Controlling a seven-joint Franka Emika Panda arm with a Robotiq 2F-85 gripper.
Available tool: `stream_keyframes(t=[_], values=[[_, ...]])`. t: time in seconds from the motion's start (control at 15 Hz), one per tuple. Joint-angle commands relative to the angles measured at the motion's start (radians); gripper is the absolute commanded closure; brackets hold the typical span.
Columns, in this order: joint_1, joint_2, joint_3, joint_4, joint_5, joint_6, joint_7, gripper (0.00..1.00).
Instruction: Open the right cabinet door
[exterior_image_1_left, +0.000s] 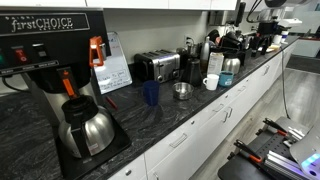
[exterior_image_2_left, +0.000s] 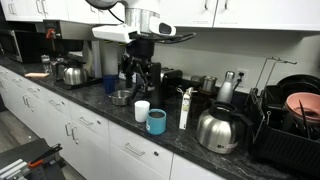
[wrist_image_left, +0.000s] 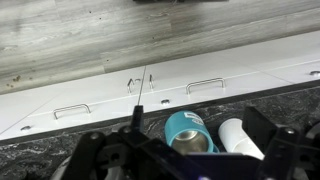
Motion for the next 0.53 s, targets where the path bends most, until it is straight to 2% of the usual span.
stream_keyframes(t=[0.0,0.27,0.47], values=[[0.006,-0.037,0.041,-0.021,0.010,0.049,-0.006,0.00],[0.074,-0.122,0.132,-0.061,0.029,0.089,0.023,0.00],[0.117,-0.172,0.223,-0.089,0.034,0.140,0.155,0.00]])
